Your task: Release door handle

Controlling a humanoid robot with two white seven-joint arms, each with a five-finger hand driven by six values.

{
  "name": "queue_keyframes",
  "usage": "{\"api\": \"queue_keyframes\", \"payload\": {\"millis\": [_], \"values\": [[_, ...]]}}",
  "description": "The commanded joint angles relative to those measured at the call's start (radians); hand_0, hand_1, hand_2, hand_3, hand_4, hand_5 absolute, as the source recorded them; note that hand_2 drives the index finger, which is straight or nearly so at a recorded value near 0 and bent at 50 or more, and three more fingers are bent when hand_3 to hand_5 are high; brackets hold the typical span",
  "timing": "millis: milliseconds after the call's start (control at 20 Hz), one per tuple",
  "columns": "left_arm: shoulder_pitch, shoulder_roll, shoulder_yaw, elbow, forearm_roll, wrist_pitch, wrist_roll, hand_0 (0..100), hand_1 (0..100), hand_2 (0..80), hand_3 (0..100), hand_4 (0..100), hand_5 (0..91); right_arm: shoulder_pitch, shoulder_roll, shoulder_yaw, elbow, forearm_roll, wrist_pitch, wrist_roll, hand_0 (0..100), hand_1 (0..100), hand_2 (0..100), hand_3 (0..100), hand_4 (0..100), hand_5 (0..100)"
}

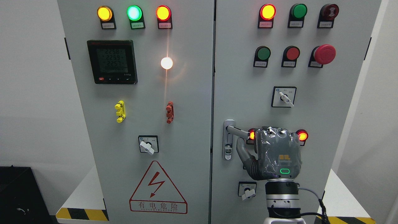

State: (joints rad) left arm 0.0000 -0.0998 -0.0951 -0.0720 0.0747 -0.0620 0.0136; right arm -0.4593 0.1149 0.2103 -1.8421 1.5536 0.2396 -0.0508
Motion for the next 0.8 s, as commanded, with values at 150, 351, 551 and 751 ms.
{"api": "queue_keyframes", "payload": {"millis": [150,351,551,751], "values": [[0.017,0.0,0.0,0.0,0.0,-0.001,0.0,12,56,0.0,0,0,0.0,0.004,-0.001,0.0,0.0,0.0,0.0,0.002,48,44,97,100,100,100],[0.017,0.0,0.0,0.0,-0.001,-0.001,0.0,12,56,0.0,0,0,0.0,0.013,-0.003,0.0,0.0,-0.001,0.0,0.003,49,43,96,100,100,100],[0.017,0.0,0.0,0.0,-0.001,-0.001,0.0,12,56,0.0,0,0,0.0,0.039,-0.004,0.0,-0.019,-0.003,0.0,0.002,50,43,95,100,100,100],[0.017,0.0,0.0,0.0,0.0,-0.001,0.0,12,56,0.0,0,0,0.0,0.091,-0.004,-0.02,-0.061,-0.006,-0.008,-0.003,50,43,91,100,100,98]]}}
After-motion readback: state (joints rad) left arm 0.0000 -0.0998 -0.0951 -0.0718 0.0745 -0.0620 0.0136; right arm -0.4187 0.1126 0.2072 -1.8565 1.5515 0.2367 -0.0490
